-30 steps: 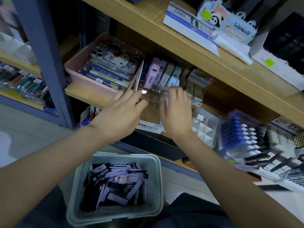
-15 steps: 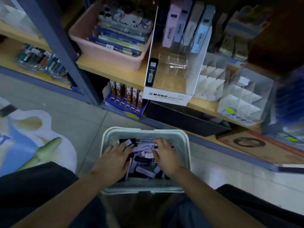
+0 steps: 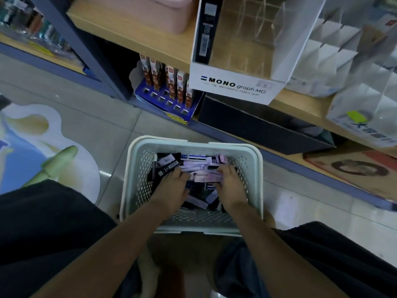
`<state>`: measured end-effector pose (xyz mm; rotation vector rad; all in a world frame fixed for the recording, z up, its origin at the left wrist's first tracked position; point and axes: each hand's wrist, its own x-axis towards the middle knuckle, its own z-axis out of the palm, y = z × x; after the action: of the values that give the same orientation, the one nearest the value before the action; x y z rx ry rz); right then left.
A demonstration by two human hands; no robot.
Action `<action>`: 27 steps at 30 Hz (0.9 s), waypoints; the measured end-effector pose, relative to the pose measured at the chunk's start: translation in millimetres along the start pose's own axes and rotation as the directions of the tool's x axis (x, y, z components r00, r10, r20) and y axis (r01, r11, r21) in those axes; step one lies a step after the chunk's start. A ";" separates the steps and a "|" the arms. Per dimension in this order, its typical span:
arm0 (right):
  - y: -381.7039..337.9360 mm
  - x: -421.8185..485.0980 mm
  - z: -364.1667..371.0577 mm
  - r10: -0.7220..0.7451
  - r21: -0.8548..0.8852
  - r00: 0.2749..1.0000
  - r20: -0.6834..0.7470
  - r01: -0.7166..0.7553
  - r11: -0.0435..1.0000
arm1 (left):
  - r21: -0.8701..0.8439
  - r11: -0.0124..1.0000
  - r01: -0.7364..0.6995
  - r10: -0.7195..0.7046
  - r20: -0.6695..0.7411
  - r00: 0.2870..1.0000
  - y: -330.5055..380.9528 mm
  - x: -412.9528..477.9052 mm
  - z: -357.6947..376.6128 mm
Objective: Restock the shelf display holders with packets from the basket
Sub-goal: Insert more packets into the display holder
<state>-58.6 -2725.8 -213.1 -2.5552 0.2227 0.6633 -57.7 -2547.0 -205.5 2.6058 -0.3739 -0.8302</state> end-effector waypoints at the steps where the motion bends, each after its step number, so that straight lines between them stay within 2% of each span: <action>1: 2.1 -0.8 1.1 -0.022 -0.022 1.000 -0.017 0.021 1.000 | -0.015 1.000 0.026 -0.026 -0.007 1.000 1.6 2.9 1.2; 7: 7.4 -1.1 6.6 -0.140 -0.179 0.990 -0.013 0.135 0.975 | -0.140 0.976 0.168 -0.153 0.116 0.981 2.4 5.6 13.3; 10: 7.3 1.9 5.7 -0.181 -0.257 0.983 0.029 0.182 0.949 | -0.216 0.945 0.245 -0.231 0.086 0.969 0.9 -1.7 13.0; 12: 3.5 1.3 5.8 -0.219 -0.268 0.975 0.026 0.218 0.939 | -0.393 0.873 0.288 -0.301 0.032 0.953 0.0 -7.3 9.1; 13: 0.0 0.5 6.2 -0.252 -0.244 0.968 0.007 0.247 0.938 | -0.532 0.789 0.306 -0.354 0.014 0.935 0.8 -9.9 6.0; 14: -5.1 -0.5 6.5 -0.269 -0.167 0.963 -0.019 0.262 0.951 | -0.679 0.665 0.311 -0.410 0.016 0.912 3.0 -11.9 1.9; 16: -21.2 -3.1 3.0 -0.219 0.136 0.976 -0.015 0.219 0.966 | -0.880 0.401 0.255 -0.489 0.029 0.872 8.5 -15.3 -6.4; 18: -40.4 -8.9 -2.1 -0.180 0.420 0.982 0.053 0.141 0.896 | -0.939 0.276 0.207 -0.515 0.038 0.856 12.8 -19.5 -13.9; 20: -56.4 -16.1 -5.8 -0.160 0.585 0.984 0.082 0.082 0.807 | -0.950 0.256 0.177 -0.487 0.031 0.873 16.8 -24.9 -21.4; 23: -71.5 -23.1 -9.4 -0.138 0.724 0.987 0.088 0.031 0.689 | -0.953 0.261 0.154 -0.421 0.031 0.906 24.0 -34.9 -29.6; 27: -84.3 -25.6 -5.7 -0.128 0.699 0.991 0.045 0.061 0.713 | -0.948 0.295 0.119 -0.324 0.018 0.946 23.0 -46.0 -30.2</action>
<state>-55.7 -2654.6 -161.0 -1.7824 0.2507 0.5196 -79.1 -2542.8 -150.0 1.5324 0.4738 -0.5819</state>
